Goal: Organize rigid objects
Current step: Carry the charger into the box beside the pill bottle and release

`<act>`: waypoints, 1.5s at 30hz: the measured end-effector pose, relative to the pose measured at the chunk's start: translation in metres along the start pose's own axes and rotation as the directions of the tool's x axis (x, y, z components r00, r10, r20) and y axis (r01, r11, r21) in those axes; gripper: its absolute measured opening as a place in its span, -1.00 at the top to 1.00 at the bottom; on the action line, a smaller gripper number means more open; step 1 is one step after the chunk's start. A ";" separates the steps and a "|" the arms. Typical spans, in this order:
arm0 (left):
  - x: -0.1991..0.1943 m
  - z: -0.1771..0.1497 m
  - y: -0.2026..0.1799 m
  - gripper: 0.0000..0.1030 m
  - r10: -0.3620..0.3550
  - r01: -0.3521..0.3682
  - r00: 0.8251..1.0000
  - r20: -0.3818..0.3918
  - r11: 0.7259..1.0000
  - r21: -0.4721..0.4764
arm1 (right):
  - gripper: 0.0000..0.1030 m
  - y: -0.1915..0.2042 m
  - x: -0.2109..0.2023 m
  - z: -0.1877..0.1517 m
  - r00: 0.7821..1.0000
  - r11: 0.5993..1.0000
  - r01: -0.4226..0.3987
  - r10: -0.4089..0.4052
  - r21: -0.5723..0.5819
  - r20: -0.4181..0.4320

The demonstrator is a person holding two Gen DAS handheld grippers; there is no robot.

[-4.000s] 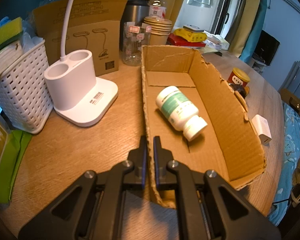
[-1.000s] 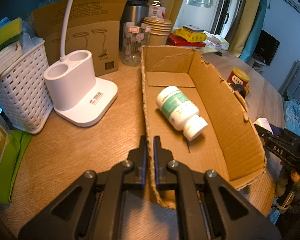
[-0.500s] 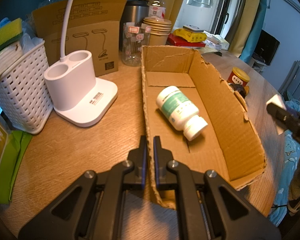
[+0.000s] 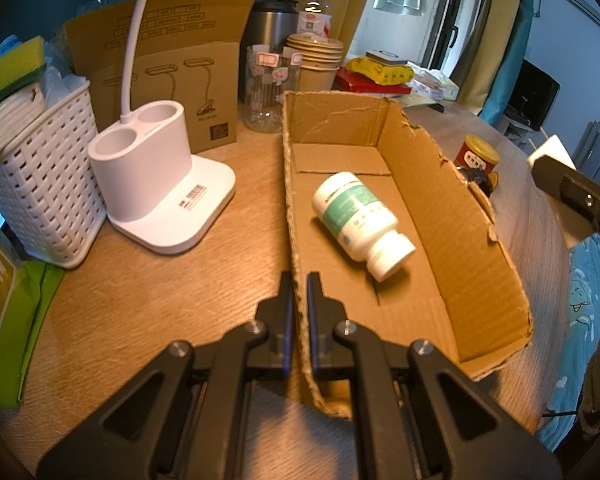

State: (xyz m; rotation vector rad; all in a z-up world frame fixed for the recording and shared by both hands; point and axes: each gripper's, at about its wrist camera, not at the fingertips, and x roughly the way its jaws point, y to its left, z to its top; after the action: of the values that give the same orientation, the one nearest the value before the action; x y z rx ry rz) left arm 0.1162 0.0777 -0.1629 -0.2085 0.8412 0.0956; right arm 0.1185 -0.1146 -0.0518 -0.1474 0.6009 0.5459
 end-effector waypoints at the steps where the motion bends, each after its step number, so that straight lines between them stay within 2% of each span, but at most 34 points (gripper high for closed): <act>1: 0.000 0.000 0.000 0.89 0.000 0.000 1.000 0.000 1.000 0.000 | 0.03 0.002 0.000 0.001 1.000 1.000 -0.005 0.005 -0.004 0.001; 7: 0.000 0.000 0.000 0.89 0.000 0.000 1.000 0.000 1.000 0.000 | 0.03 0.016 0.003 0.004 1.000 0.999 -0.030 0.030 -0.024 0.004; 17: 0.000 0.000 0.000 0.89 0.001 -0.001 1.000 0.001 1.000 0.000 | 0.03 0.036 0.033 0.014 0.998 0.996 -0.061 0.060 -0.070 -0.019; 32: 0.000 0.000 0.000 0.89 0.000 0.000 1.000 0.001 1.000 0.001 | 0.03 0.039 0.085 0.011 0.982 0.991 -0.112 0.100 -0.071 -0.159; 36: 0.000 0.000 0.000 0.89 0.001 -0.001 1.000 0.001 1.000 0.001 | 0.03 0.043 0.095 0.006 0.981 0.990 -0.081 0.060 -0.111 -0.185; 39: 0.000 0.000 0.000 0.89 0.001 -0.001 1.000 0.003 1.000 0.004 | 0.03 0.048 0.099 -0.001 0.983 0.984 -0.021 -0.012 -0.178 -0.183; 45: 0.001 0.002 -0.001 0.88 -0.001 0.001 1.000 0.003 1.000 0.003 | 0.03 0.058 0.099 -0.008 0.984 0.962 0.023 -0.070 -0.273 -0.166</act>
State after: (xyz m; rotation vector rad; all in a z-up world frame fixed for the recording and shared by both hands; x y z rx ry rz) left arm 0.1186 0.0768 -0.1627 -0.2057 0.8387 0.0933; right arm 0.1520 -0.0234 -0.1136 -0.4708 0.6893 0.5713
